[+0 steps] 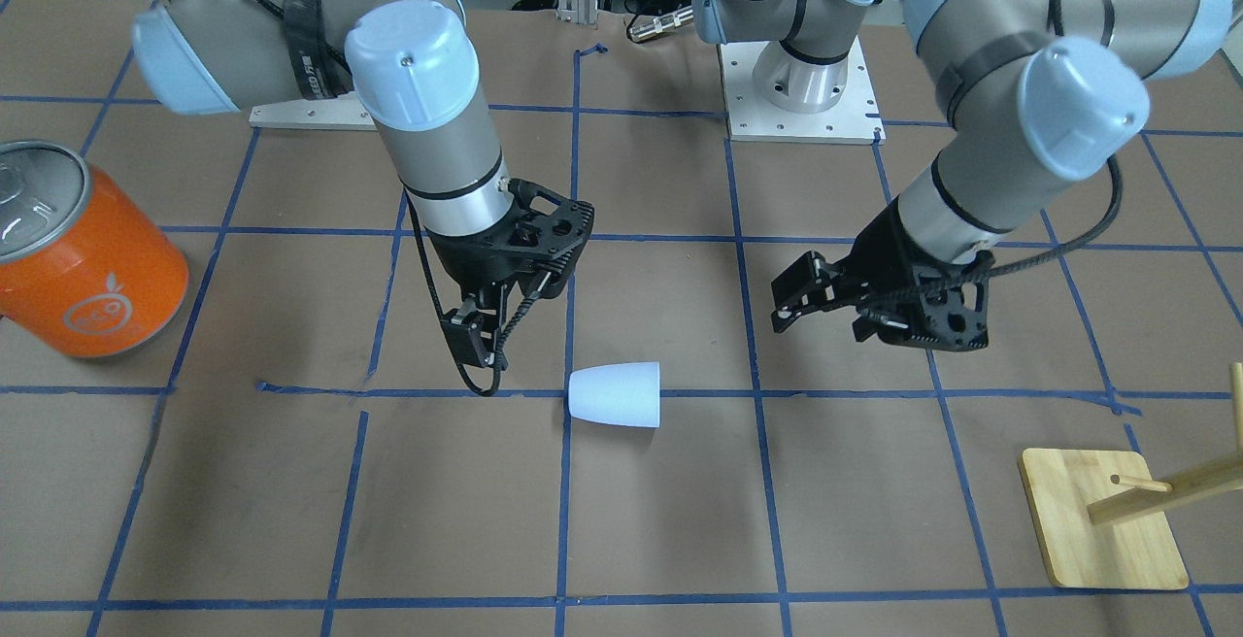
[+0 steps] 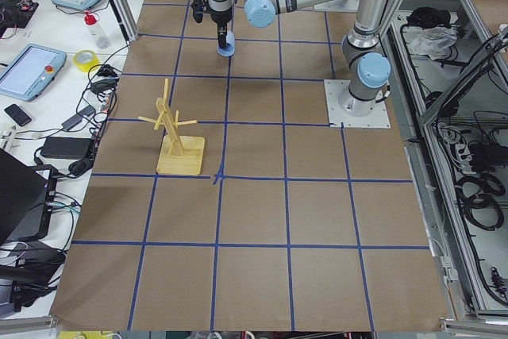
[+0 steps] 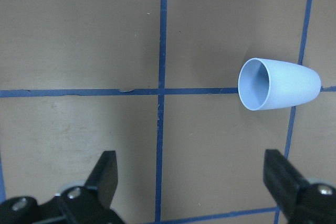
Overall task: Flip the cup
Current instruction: 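Reach the left gripper to the lying cup while the right arm withdraws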
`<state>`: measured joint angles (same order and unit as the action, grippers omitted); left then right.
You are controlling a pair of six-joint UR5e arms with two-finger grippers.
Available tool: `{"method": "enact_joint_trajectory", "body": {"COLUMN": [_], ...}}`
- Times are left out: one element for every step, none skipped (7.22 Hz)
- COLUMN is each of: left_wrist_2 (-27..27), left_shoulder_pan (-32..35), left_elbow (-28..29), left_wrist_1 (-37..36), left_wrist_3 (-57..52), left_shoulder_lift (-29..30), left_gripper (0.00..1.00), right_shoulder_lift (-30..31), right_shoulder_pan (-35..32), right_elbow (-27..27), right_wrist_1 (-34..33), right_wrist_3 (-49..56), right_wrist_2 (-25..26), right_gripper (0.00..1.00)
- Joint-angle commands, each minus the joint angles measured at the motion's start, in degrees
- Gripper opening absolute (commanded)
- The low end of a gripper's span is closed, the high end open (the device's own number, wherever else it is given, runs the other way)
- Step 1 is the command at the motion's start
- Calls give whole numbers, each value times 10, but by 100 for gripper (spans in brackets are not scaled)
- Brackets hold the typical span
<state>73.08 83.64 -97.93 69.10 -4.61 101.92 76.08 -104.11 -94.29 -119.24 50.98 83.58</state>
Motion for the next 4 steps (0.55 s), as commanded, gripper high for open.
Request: {"method": "enact_joint_trajectory", "body": {"left_wrist_2": [-50, -80, -86, -116], "left_shoulder_pan": [27, 44, 59, 78], "left_elbow": [-35, -35, -36, -37], "left_wrist_1": [-113, -141, -177, -206], "left_wrist_3": [4, 20, 42, 64], "left_shoulder_lift": [65, 90, 112, 131], "left_gripper": [100, 100, 100, 100], "right_shoulder_lift": [55, 86, 114, 132], "right_shoulder_pan": [57, 82, 100, 128], "right_elbow": [0, 1, 1, 1], "right_wrist_1": [43, 78, 111, 147], "right_wrist_3": [-78, -151, -174, -182], "right_wrist_2": [0, 0, 1, 1], "right_gripper": [73, 84, 91, 96]}}
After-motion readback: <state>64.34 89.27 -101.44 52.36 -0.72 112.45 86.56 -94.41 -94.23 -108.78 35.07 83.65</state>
